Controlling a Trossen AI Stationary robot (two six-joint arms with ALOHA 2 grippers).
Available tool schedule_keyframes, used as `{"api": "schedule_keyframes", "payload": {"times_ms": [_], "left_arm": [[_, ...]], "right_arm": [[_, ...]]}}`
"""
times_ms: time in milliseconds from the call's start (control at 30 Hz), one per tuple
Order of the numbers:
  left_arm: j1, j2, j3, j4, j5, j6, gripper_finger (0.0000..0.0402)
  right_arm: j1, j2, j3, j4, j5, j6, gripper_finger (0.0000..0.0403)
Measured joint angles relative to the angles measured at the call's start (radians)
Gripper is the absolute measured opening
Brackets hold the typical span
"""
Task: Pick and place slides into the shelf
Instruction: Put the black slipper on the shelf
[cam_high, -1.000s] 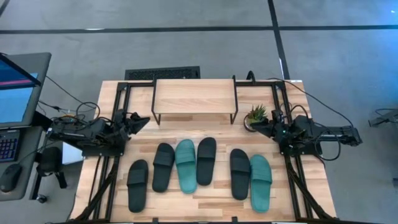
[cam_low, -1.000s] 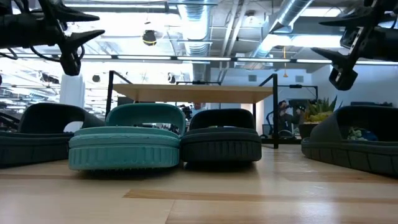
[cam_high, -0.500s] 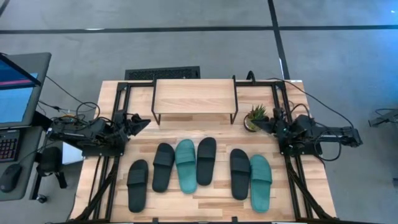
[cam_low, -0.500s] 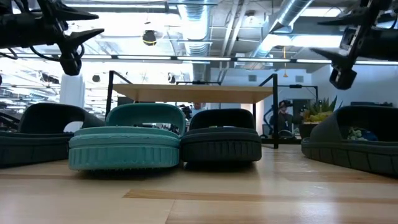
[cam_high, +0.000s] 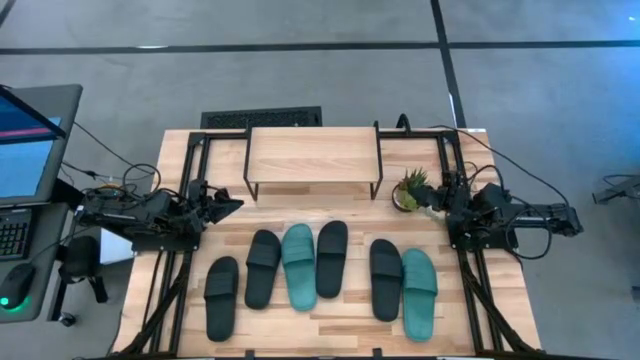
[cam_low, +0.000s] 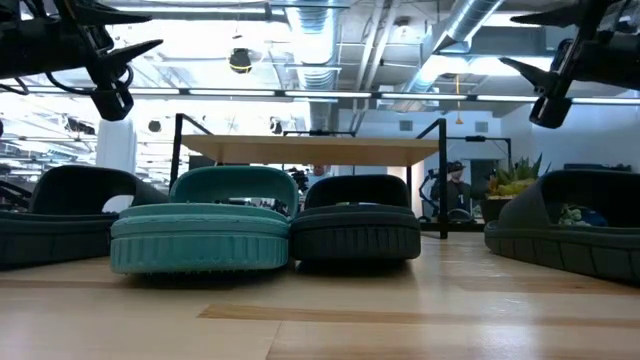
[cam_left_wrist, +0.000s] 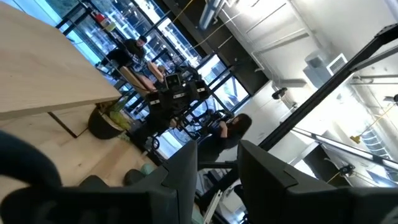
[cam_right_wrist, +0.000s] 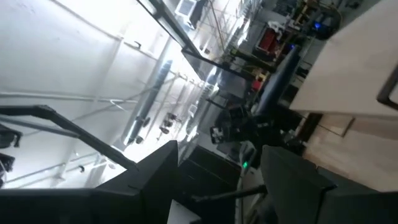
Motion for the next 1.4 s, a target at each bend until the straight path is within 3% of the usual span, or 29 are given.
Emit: {"api": "schedule_keyframes", "payload": {"times_ms": [200, 433, 567, 800, 1000, 1133, 1233, 1400], "left_arm": [[0.000, 0.000, 0.000, -0.081, -0.024, 0.000, 0.0103], [0.000, 0.000, 0.000, -0.132, -0.022, -0.077, 0.0103], [-0.001, 0.000, 0.000, -0.126, 0.069, -0.071, 0.0103], [-0.025, 0.000, 0.000, -0.038, 0.140, -0.023, 0.0103], [-0.055, 0.000, 0.000, 0.032, 0.123, 0.029, 0.0103], [-0.064, 0.000, 0.000, 0.042, 0.095, 0.018, 0.0103], [-0.076, 0.000, -0.001, 0.075, 0.094, 0.009, 0.0103], [-0.107, 0.000, -0.002, 0.158, 0.089, 0.052, 0.0103]], "right_arm": [[0.013, 0.000, 0.000, -0.078, 0.011, 0.001, 0.0214], [0.018, 0.002, 0.000, -0.055, -0.001, 0.136, 0.0214], [0.065, 0.073, 0.000, 0.073, 0.037, 0.100, 0.0214], [0.177, 0.309, 0.083, 0.342, 0.122, -0.118, 0.0214], [0.234, 0.569, 0.192, 0.393, 0.127, -0.184, 0.0214], [0.242, 0.716, 0.258, 0.524, 0.125, -0.271, 0.0214], [0.242, 0.792, 0.315, 0.616, 0.116, -0.346, 0.0214], [0.242, 0.881, 0.405, 0.613, 0.092, -0.419, 0.0214]]}}
